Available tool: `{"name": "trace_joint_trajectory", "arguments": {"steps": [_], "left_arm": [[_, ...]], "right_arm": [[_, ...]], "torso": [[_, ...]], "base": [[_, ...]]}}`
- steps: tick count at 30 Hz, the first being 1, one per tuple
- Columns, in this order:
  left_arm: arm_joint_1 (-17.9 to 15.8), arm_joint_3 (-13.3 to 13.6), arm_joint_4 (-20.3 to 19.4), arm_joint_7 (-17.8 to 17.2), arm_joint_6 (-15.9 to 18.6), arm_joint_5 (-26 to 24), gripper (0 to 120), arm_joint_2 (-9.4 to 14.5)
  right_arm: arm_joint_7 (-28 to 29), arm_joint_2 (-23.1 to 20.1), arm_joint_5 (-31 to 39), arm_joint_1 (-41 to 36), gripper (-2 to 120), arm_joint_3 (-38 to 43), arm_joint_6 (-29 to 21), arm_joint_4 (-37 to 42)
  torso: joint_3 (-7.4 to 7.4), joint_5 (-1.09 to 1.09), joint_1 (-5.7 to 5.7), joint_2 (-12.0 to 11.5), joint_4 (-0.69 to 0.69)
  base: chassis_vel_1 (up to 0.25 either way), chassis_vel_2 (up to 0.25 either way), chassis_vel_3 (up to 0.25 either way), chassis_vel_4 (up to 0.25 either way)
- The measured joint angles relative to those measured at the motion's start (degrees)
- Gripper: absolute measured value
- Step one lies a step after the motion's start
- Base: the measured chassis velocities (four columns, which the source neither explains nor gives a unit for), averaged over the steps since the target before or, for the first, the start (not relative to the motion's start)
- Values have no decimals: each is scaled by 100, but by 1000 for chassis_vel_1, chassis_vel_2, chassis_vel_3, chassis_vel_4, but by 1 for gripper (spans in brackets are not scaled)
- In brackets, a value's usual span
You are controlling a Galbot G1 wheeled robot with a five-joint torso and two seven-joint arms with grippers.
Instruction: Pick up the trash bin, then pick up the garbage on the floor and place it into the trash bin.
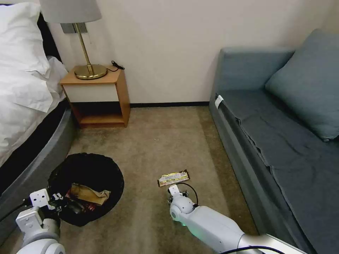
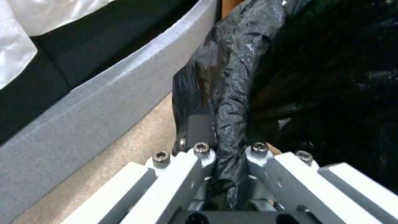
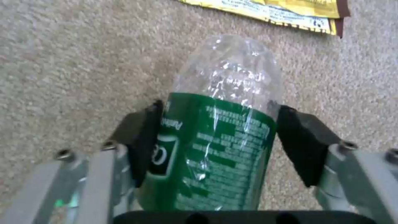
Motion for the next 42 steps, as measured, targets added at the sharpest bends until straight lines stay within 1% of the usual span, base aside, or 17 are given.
{"name": "trace_joint_trajectory", "arguments": {"steps": [3,5,7,8,9,14,18,20,23,24,27,31,32,33,36,37,42], "left_arm": [[-3,2,17,0,-8,6,2,-1],[-3,1,18,0,-8,6,2,-1],[-7,0,24,0,-13,7,2,-1],[-9,0,26,0,-15,7,2,-1],[-9,0,26,0,-15,7,2,-1],[-13,-1,37,1,-19,9,2,2],[-29,17,37,0,-19,10,2,4],[-31,22,37,2,-19,10,2,4],[-47,62,21,3,-9,15,2,-6],[-47,62,21,3,-9,15,2,-6],[-71,105,8,3,11,35,2,-29],[-83,129,5,3,28,37,2,-51],[-94,148,4,3,42,39,2,-72],[-94,148,4,3,42,39,2,-72],[-127,195,-16,6,105,42,2,-125],[-127,195,-16,6,105,42,2,-125],[-140,211,-78,9,138,43,2,-179]], "right_arm": [[-9,-35,-1,-4,48,-14,3,72],[-11,-38,-1,-5,47,-20,4,77],[-27,-50,-19,-10,35,-39,15,100],[-32,-53,-29,-13,32,-43,21,112],[-32,-53,-29,-13,32,-43,21,112],[-37,-158,-91,-29,20,-33,77,457],[46,-411,-45,121,19,204,112,1535],[71,-445,-11,183,19,252,114,1723],[319,-476,453,629,19,408,44,2804],[319,-476,453,629,19,408,44,2804],[598,-277,974,1024,19,378,-79,3602],[825,-93,1281,1239,19,241,-106,3940],[1025,78,1507,1376,19,66,-106,4138],[1025,78,1507,1376,19,66,-106,4138],[1353,573,1765,1571,19,-488,18,4208],[1353,573,1765,1571,19,-488,18,4208],[1461,1077,1709,1561,19,-1096,104,3864]], "torso": [[0,0,0,0,0],[0,0,0,0,0],[0,0,0,0,0],[0,0,0,0,0],[0,0,0,0,0],[0,0,0,0,0],[0,0,0,0,0],[0,0,0,0,0],[0,0,0,0,-1],[0,0,0,0,-1],[0,0,0,0,0],[0,-1,0,1,0],[0,-1,0,1,1],[0,-1,0,1,1],[0,-1,0,1,1],[0,-1,0,1,1],[0,-1,0,1,1]], "base": [[0,0,0,0],[0,0,0,0],[0,0,0,0],[0,0,0,0],[0,0,0,0],[0,0,0,0],[0,0,0,0],[0,0,0,0],[0,0,0,0],[0,0,0,0],[0,0,0,0],[0,0,0,0],[0,0,0,0],[0,0,0,0],[0,0,0,0],[0,0,0,0],[0,0,0,0]]}}
